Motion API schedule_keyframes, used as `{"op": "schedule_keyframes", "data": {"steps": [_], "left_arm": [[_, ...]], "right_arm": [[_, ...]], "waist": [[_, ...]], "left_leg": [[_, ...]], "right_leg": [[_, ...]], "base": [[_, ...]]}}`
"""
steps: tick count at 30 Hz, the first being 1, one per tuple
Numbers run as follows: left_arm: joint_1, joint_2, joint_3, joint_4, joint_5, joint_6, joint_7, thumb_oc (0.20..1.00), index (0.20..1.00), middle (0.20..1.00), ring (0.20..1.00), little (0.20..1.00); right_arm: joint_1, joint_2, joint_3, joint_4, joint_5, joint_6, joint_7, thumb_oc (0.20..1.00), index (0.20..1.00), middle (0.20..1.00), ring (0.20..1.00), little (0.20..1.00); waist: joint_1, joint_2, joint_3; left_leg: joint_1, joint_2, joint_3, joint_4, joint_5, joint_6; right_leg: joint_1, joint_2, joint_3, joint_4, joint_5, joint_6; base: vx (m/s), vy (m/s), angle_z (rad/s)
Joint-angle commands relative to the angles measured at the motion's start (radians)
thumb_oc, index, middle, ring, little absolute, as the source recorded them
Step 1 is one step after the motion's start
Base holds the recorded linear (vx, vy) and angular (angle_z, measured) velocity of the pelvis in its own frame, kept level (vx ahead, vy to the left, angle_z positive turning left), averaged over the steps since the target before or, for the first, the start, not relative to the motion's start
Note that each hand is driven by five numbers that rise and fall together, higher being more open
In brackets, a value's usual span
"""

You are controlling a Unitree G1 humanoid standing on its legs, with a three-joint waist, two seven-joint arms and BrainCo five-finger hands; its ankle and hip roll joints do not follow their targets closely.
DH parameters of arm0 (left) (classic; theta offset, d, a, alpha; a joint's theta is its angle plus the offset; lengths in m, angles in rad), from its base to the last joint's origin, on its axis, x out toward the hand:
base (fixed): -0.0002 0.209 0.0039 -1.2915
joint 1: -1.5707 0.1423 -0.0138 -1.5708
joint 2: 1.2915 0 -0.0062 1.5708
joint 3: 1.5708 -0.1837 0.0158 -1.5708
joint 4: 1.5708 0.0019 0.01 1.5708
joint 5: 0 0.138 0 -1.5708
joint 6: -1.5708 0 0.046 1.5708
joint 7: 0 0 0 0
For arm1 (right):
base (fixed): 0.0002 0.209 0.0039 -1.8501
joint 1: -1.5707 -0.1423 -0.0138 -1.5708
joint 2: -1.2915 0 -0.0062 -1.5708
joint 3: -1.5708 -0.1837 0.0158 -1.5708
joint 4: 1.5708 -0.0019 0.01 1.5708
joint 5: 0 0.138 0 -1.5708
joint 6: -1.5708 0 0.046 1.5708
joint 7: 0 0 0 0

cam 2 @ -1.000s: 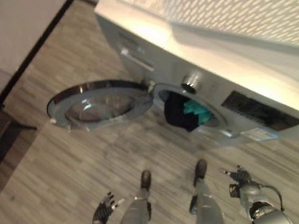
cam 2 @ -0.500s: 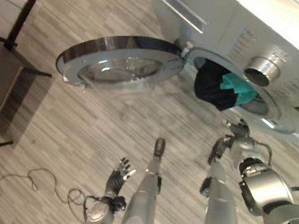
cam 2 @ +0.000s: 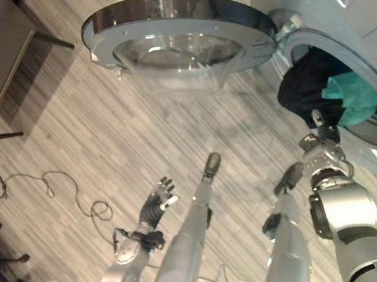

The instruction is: Grab the laundry basket,head to the washer,open it,put in the laundry and shut it.

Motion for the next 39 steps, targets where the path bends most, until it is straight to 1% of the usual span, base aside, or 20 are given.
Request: {"op": "schedule_keyframes", "data": {"steps": [1, 5, 8, 9, 15, 16, 17, 18, 19, 20, 24, 31, 32, 33, 34, 35, 36, 37, 38, 39], "left_arm": [[-0.008, 0.06, 0.002, -0.019, 0.031, -0.022, 0.024, 1.0, 1.0, 1.0, 1.0, 1.0], [0.025, 0.092, 0.052, 0.037, 0.056, -0.015, 0.048, 1.0, 1.0, 1.0, 1.0, 1.0], [0.057, 0.103, 0.078, 0.076, 0.062, -0.011, 0.059, 1.0, 1.0, 1.0, 1.0, 1.0], [0.078, 0.115, 0.097, 0.104, 0.064, -0.005, 0.064, 1.0, 1.0, 1.0, 1.0, 1.0], [0.083, 0.134, 0.113, 0.162, 0.094, -0.004, 0.073, 1.0, 1.0, 1.0, 1.0, 1.0], [0.08, 0.132, 0.111, 0.152, 0.09, -0.007, 0.073, 1.0, 1.0, 1.0, 1.0, 1.0], [0.08, 0.132, 0.111, 0.15, 0.09, -0.006, 0.074, 1.0, 1.0, 1.0, 1.0, 1.0], [0.079, 0.131, 0.109, 0.143, 0.088, -0.009, 0.072, 1.0, 1.0, 1.0, 1.0, 1.0], [0.077, 0.13, 0.105, 0.134, 0.085, -0.009, 0.071, 1.0, 1.0, 1.0, 1.0, 1.0], [0.075, 0.13, 0.102, 0.127, 0.081, -0.011, 0.071, 1.0, 1.0, 1.0, 1.0, 1.0], [0.056, 0.132, 0.092, 0.09, 0.073, -0.018, 0.074, 1.0, 1.0, 1.0, 1.0, 1.0], [0.039, 0.127, 0.11, 0.089, 0.072, -0.021, 0.086, 1.0, 1.0, 1.0, 1.0, 1.0], [0.047, 0.127, 0.124, 0.091, 0.069, -0.023, 0.091, 1.0, 1.0, 1.0, 1.0, 1.0], [0.067, 0.125, 0.147, 0.095, 0.06, -0.025, 0.102, 1.0, 1.0, 1.0, 1.0, 1.0], [0.068, 0.124, 0.149, 0.095, 0.059, -0.025, 0.102, 1.0, 1.0, 1.0, 1.0, 1.0], [0.08, 0.122, 0.16, 0.095, 0.054, -0.025, 0.105, 1.0, 1.0, 1.0, 1.0, 1.0], [0.093, 0.125, 0.175, 0.098, 0.047, -0.023, 0.103, 1.0, 1.0, 1.0, 1.0, 1.0], [0.11, 0.129, 0.186, 0.108, 0.048, -0.021, 0.099, 1.0, 1.0, 1.0, 1.0, 1.0], [0.109, 0.128, 0.185, 0.107, 0.048, -0.021, 0.098, 1.0, 1.0, 1.0, 1.0, 1.0], [0.118, 0.135, 0.189, 0.108, 0.052, -0.024, 0.093, 1.0, 1.0, 1.0, 1.0, 1.0]], "right_arm": [[0.045, -0.094, -0.039, -0.007, 0.123, -0.006, 0.027, 1.0, 1.0, 1.0, 1.0, 1.0], [0.003, -0.115, -0.047, 0.001, 0.161, -0.012, 0.037, 1.0, 1.0, 1.0, 1.0, 1.0], [-0.034, -0.126, -0.047, 0.001, 0.184, -0.025, 0.024, 1.0, 1.0, 1.0, 1.0, 1.0], [-0.059, -0.147, -0.051, 0.004, 0.196, -0.03, 0.016, 1.0, 1.0, 1.0, 1.0, 1.0], [-0.09, -0.17, -0.05, -0.017, 0.216, -0.041, 0.019, 1.0, 1.0, 1.0, 1.0, 1.0], [-0.096, -0.176, -0.053, -0.021, 0.222, -0.047, 0.018, 0.595, 0.595, 0.595, 0.595, 0.595], [-0.097, -0.177, -0.053, -0.02, 0.222, -0.047, 0.018, 0.413, 0.413, 0.413, 0.413, 0.413], [-0.102, -0.178, -0.056, -0.022, 0.229, -0.055, 0.015, 0.413, 0.413, 0.413, 0.413, 0.413], [-0.109, -0.181, -0.056, -0.022, 0.232, -0.061, 0.01, 0.235, 0.235, 0.235, 0.235, 0.235], [-0.115, -0.184, -0.056, -0.025, 0.239, -0.066, 0.006, 0.2, 0.2, 0.2, 0.2, 0.2], [-0.13, -0.202, -0.046, -0.032, 0.229, -0.073, -0.006, 0.2, 0.2, 0.2, 0.2, 0.2], [-0.141, -0.209, -0.025, -0.068, 0.234, -0.091, 0.002, 0.2, 0.2, 0.2, 0.2, 0.2], [-0.154, -0.216, -0.02, -0.092, 0.244, -0.11, -0.005, 0.2, 0.2, 0.2, 0.2, 0.2], [-0.181, -0.248, -0.028, -0.156, 0.282, -0.166, -0.025, 0.2, 0.2, 0.2, 0.2, 0.2], [-0.181, -0.246, -0.026, -0.159, 0.283, -0.169, -0.029, 0.2, 0.2, 0.2, 0.2, 0.2], [-0.193, -0.273, -0.036, -0.215, 0.301, -0.204, -0.036, 0.2, 0.2, 0.2, 0.2, 0.2], [-0.199, -0.313, -0.041, -0.267, 0.291, -0.241, -0.047, 0.2, 0.2, 0.2, 0.2, 0.2], [-0.205, -0.383, -0.053, -0.329, 0.284, -0.286, -0.055, 0.2, 0.2, 0.2, 0.2, 0.2], [-0.205, -0.385, -0.054, -0.329, 0.283, -0.287, -0.057, 0.2, 0.2, 0.2, 0.2, 0.2], [-0.212, -0.438, -0.061, -0.338, 0.274, -0.3, -0.059, 0.2, 0.2, 0.2, 0.2, 0.2]], "waist": [[-0.009, 0.072, 0.0], [-0.002, 0.073, -0.009], [0.008, 0.068, -0.014], [0.02, 0.069, -0.015], [0.022, 0.074, -0.009], [0.019, 0.075, -0.007], [0.018, 0.076, -0.006], [0.017, 0.075, -0.005], [0.018, 0.075, -0.004], [0.018, 0.075, -0.003], [0.015, 0.071, 0.0], [-0.005, 0.046, 0.0], [-0.01, 0.037, 0.0], [-0.021, 0.019, 0.0], [-0.02, 0.019, 0.0], [-0.028, 0.008, 0.0], [-0.036, -0.005, 0.0], [-0.048, -0.024, -0.001], [-0.046, -0.023, 0.0], [-0.05, -0.029, -0.004]], "left_leg": [[-0.103, 0.039, 0.055, 0.005, 0.0, -0.023], [-0.123, 0.041, 0.044, 0.003, 0.013, -0.028], [-0.124, 0.046, 0.042, -0.008, 0.018, -0.029], [-0.123, 0.05, 0.038, -0.018, 0.026, -0.031], [-0.111, 0.064, 0.022, -0.05, 0.044, -0.039], [-0.11, 0.069, 0.021, -0.055, 0.048, -0.041], [-0.109, 0.069, 0.02, -0.056, 0.049, -0.042], [-0.109, 0.071, 0.022, -0.058, 0.05, -0.044], [-0.109, 0.074, 0.021, -0.063, 0.052, -0.045], [-0.106, 0.077, 0.021, -0.069, 0.054, -0.046], [-0.101, 0.091, 0.027, -0.082, 0.057, -0.053], [-0.098, 0.114, 0.055, -0.077, 0.047, -0.063], [-0.095, 0.115, 0.063, -0.074, 0.043, -0.064], [-0.085, 0.12, 0.077, -0.068, 0.036, -0.066], [-0.084, 0.121, 0.08, -0.067, 0.035, -0.066], [-0.077, 0.124, 0.087, -0.063, 0.03, -0.067], [-0.07, 0.127, 0.093, -0.056, 0.025, -0.068], [-0.059, 0.134, 0.099, -0.05, 0.019, -0.07], [-0.057, 0.134, 0.1, -0.05, 0.018, -0.07], [-0.052, 0.135, 0.099, -0.05, 0.015, -0.071]], "right_leg": [[-0.009, -0.112, 0.106, 0.248, -0.24, 0.101], [-0.035, -0.111, 0.105, 0.295, -0.276, 0.093], [-0.042, -0.108, 0.103, 0.304, -0.282, 0.093], [-0.042, -0.105, 0.097, 0.311, -0.292, 0.093], [-0.044, -0.101, 0.083, 0.351, -0.329, 0.088], [-0.049, -0.099, 0.079, 0.364, -0.337, 0.087], [-0.05, -0.099, 0.078, 0.367, -0.339, 0.087], [-0.051, -0.098, 0.075, 0.37, -0.341, 0.088], [-0.051, -0.096, 0.07, 0.37, -0.344, 0.089], [-0.051, -0.095, 0.065, 0.37, -0.344, 0.09], [-0.053, -0.091, 0.053, 0.369, -0.347, 0.094], [-0.051, -0.082, 0.052, 0.351, -0.332, 0.097], [-0.049, -0.077, 0.057, 0.34, -0.323, 0.099], [-0.043, -0.07, 0.065, 0.316, -0.303, 0.102], [-0.042, -0.069, 0.067, 0.312, -0.301, 0.103], [-0.034, -0.065, 0.07, 0.297, -0.292, 0.104], [-0.028, -0.059, 0.074, 0.282, -0.282, 0.106], [-0.014, -0.055, 0.077, 0.267, -0.273, 0.109], [-0.012, -0.055, 0.078, 0.265, -0.272, 0.109], [-0.004, -0.055, 0.074, 0.257, -0.27, 0.11]], "base": [[-0.02, -0.09, 0.31], [0.0, -0.054, 0.36], [0.01, -0.038, 0.2], [0.0, -0.05, 0.03], [0.01, -0.072, 0.06], [0.01, -0.063, 0.06], [0.01, -0.052, 0.04], [0.01, -0.047, 0.02], [0.01, -0.065, 0.02], [0.01, -0.082, 0.02], [0.01, -0.052, 0.0], [0.01, -0.024, 0.03], [0.0, 0.03, -0.01], [0.0, 0.034, -0.07], [0.0, 0.035, -0.15], [0.0, 0.028, -0.19], [0.0, 0.018, -0.29], [0.0, 0.006, -0.31], [0.01, -0.034, -0.32], [0.02, -0.042, -0.2]]}}
